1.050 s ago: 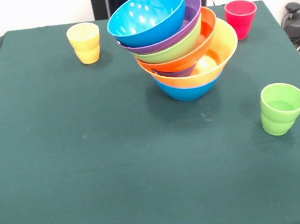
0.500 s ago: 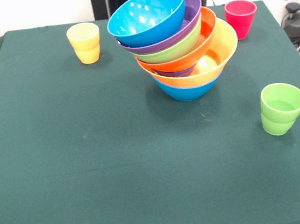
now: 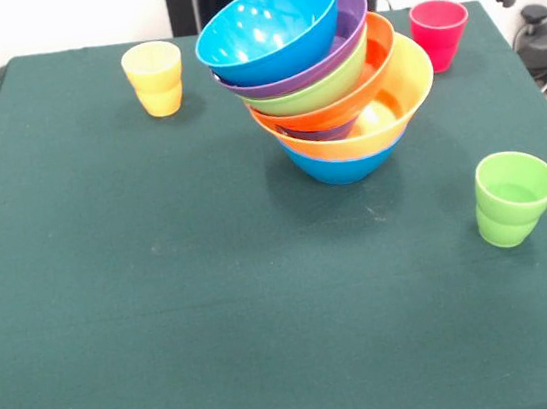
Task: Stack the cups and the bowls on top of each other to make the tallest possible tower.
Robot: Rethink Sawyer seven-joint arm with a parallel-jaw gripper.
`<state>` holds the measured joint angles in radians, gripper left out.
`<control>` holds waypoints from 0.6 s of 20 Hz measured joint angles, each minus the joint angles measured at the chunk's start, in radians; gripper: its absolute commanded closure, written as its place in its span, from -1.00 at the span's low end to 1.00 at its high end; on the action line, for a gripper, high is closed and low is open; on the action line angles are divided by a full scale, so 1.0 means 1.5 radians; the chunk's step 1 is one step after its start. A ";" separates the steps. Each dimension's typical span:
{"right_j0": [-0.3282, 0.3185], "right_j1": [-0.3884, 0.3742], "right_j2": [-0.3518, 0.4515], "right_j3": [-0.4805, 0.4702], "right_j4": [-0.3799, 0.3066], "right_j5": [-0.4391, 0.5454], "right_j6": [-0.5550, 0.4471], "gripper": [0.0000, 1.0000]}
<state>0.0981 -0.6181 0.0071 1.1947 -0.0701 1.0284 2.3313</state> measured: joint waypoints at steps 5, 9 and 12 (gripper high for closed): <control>0.000 0.000 -0.004 0.001 0.000 0.000 0.000 -1.00; 0.000 0.002 -0.007 0.002 0.000 -0.008 0.000 -1.00; 0.000 0.003 -0.008 0.005 0.000 -0.023 0.000 -1.00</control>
<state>0.0980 -0.6137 -0.0046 1.2017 -0.0701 0.9946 2.3313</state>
